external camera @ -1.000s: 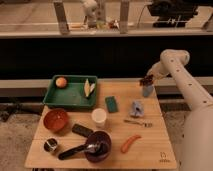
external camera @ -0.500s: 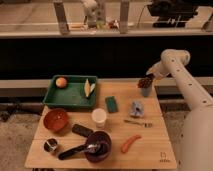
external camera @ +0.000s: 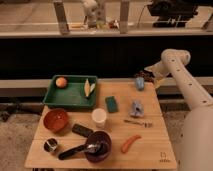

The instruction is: Place grapes in plastic cup

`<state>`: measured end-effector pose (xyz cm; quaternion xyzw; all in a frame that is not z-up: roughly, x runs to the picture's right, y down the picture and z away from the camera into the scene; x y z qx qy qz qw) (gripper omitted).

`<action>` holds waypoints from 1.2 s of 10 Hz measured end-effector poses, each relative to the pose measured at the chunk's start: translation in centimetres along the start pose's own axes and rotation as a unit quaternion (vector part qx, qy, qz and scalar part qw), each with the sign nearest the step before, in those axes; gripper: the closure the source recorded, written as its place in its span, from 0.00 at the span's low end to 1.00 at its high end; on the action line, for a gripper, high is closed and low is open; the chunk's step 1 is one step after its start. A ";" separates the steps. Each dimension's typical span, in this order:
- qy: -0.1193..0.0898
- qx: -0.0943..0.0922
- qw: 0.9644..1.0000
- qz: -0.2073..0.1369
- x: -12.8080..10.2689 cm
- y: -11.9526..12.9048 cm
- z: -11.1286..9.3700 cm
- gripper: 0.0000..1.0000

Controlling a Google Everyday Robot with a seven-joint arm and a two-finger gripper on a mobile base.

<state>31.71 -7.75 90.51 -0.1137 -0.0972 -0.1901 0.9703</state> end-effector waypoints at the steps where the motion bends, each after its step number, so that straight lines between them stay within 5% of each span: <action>1: -0.006 0.007 1.000 -0.006 -0.1 0.0 -0.2 0.20; 12: -0.012 0.013 1.000 -0.012 -0.3 -0.1 -0.3 0.20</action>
